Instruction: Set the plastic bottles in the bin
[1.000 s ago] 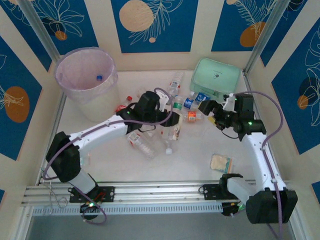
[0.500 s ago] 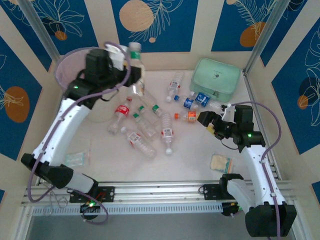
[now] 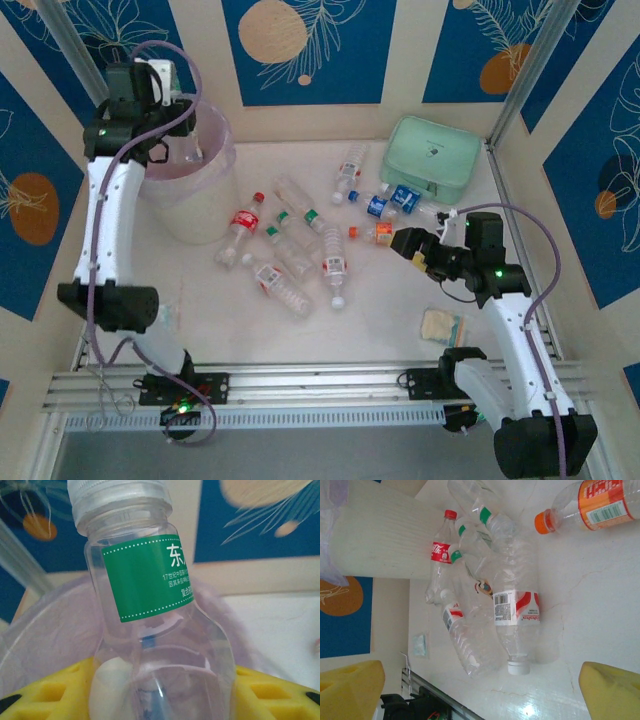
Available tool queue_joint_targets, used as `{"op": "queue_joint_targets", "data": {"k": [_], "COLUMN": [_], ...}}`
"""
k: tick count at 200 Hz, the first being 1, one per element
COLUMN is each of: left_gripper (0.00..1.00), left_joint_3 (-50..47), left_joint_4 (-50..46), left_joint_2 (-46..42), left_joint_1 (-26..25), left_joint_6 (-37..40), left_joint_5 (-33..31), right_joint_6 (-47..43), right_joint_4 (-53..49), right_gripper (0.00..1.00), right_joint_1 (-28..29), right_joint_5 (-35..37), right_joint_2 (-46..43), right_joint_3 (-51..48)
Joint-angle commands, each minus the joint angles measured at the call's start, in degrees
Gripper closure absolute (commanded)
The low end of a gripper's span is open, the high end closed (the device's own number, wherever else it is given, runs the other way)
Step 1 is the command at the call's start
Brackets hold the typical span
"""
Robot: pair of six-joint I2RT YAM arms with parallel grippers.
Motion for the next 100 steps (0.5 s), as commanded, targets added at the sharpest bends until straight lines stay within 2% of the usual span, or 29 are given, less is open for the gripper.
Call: {"op": "queue_joint_targets", "data": {"k": [1, 15, 42, 72, 100], "left_gripper": [1.00, 1.00, 1.00, 1.00, 1.00], "left_joint_3": [1.23, 1.18, -0.06, -8.34, -10.08], "left_joint_4": [-4.51, -6.21, -9.37, -4.29, -2.96], "left_joint_2": [2.75, 5.14, 10.34, 12.16, 16.40], "left_joint_1": [2.97, 4.73, 4.96, 5.60, 5.89], "left_joint_6": [1.53, 2.19, 5.02, 4.72, 3.79], "left_joint_5": [-1.78, 1.46, 3.04, 6.42, 8.11], "right_joint_6": [-0.08, -0.29, -0.95, -1.21, -1.75], "right_joint_4": [-0.86, -1.22, -0.66, -0.62, -1.43], "right_gripper": [0.00, 0.00, 0.00, 0.00, 0.00], "right_joint_1": [1.12, 1.53, 1.96, 3.08, 3.14], "right_joint_5": [-0.46, 0.10, 0.94, 1.45, 3.67], "right_joint_2": [-0.82, -0.75, 0.46, 1.86, 1.83], "right_joint_3": [0.38, 0.34, 0.14, 0.12, 0.51]}}
